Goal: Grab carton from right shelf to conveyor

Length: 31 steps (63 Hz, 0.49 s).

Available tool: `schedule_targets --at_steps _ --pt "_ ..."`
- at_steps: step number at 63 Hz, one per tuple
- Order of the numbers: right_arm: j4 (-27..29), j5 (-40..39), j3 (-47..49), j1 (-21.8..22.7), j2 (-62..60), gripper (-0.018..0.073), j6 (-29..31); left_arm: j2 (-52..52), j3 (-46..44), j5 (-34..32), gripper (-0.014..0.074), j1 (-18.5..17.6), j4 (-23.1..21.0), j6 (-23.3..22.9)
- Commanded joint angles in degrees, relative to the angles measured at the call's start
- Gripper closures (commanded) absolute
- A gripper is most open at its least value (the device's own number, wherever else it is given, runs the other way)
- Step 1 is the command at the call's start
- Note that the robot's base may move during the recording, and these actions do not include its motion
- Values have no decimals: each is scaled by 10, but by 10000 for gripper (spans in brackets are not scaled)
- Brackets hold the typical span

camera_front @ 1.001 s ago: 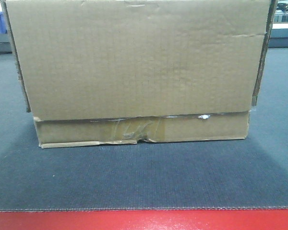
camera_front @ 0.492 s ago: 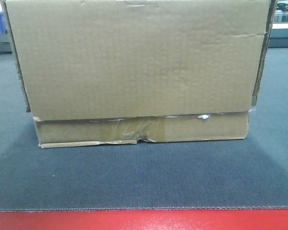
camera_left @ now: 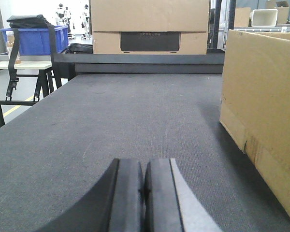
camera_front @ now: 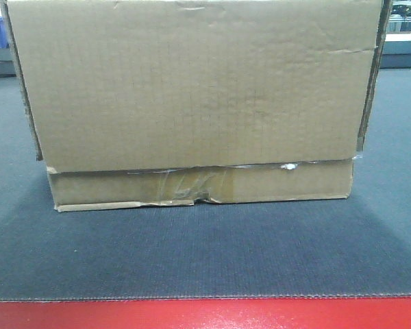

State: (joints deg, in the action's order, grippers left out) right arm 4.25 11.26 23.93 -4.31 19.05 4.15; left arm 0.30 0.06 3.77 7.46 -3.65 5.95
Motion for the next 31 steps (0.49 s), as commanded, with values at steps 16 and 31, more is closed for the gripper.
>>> schedule_targets --at_steps 16,31 --pt "16 -113 -223 21 -145 628 9 -3 -1 -13 596 2 -3 2" --pt "16 -80 -239 21 -191 628 9 -3 -1 -16 596 2 -3 2"
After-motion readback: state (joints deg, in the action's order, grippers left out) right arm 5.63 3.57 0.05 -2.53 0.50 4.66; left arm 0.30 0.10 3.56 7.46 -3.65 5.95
